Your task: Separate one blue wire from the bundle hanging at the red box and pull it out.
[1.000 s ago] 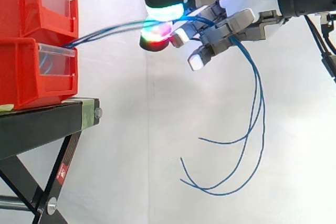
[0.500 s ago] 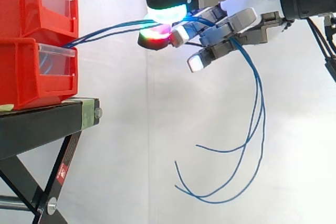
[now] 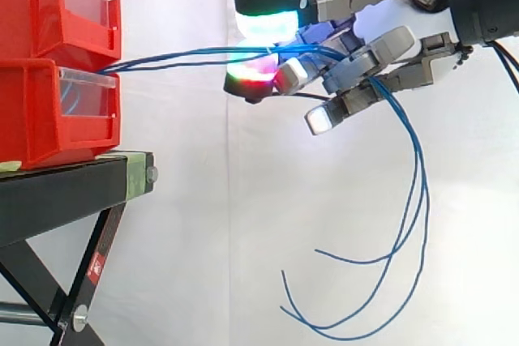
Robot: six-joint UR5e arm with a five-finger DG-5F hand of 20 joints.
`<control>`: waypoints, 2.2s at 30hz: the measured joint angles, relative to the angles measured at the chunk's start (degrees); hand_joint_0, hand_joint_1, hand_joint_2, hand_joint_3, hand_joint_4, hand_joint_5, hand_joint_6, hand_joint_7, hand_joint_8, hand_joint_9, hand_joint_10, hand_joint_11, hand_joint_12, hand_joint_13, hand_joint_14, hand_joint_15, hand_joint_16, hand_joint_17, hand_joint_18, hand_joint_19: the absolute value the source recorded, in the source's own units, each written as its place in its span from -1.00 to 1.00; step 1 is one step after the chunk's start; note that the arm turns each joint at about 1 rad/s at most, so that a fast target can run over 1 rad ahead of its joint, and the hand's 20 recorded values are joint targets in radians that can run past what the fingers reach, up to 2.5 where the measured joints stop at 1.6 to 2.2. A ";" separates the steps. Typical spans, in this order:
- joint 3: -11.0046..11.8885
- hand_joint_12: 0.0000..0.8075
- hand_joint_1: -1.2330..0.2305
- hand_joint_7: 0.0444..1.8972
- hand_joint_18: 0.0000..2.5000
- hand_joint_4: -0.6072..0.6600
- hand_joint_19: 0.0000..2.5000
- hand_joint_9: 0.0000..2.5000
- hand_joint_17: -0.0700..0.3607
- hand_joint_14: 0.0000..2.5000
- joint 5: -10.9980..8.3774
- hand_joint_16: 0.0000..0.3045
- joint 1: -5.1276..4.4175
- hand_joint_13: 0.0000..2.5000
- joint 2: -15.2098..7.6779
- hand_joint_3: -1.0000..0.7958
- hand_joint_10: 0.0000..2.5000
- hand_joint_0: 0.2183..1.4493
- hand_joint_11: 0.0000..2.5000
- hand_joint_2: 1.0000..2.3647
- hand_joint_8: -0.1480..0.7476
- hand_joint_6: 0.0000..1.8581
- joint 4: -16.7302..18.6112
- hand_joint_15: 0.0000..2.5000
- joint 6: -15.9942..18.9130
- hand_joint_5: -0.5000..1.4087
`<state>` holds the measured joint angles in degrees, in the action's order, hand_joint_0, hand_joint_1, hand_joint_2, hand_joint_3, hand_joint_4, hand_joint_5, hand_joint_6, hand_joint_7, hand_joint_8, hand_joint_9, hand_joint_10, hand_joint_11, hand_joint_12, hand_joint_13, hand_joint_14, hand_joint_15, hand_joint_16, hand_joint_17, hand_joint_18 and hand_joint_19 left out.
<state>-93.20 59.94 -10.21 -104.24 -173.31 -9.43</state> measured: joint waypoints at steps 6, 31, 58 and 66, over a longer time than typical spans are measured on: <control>0.00 -0.26 -0.28 0.07 -0.36 0.29 -0.31 -0.21 -0.19 1.00 -0.08 -0.70 -0.05 -0.04 0.00 -0.35 -0.99 -0.39 0.03 -0.99 0.09 -0.12 -0.49 -0.58 0.88 -0.72; 0.58 -0.24 -0.25 0.07 -0.37 0.29 -0.31 -0.22 -0.19 1.00 -3.76 -0.70 1.22 -0.04 0.08 -0.34 -0.99 -0.38 0.02 -0.99 0.09 -0.13 -1.52 -0.58 -9.50 -0.71; 3.46 -0.23 -0.16 0.11 -0.38 0.27 -0.30 -0.21 -0.18 1.00 -5.26 -0.69 1.51 -0.05 0.09 -0.34 -0.99 -0.42 0.01 -0.99 0.10 -0.13 -1.32 -0.58 -17.61 -0.70; 3.61 -0.27 -0.23 0.14 -0.39 0.27 -0.30 -0.22 -0.19 1.00 -5.23 -0.69 1.51 -0.06 0.09 -0.29 -0.99 -0.37 0.01 -0.98 0.08 -0.14 -0.68 -0.58 -18.32 -0.68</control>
<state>-89.59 54.71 -8.70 -104.15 -173.99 -27.75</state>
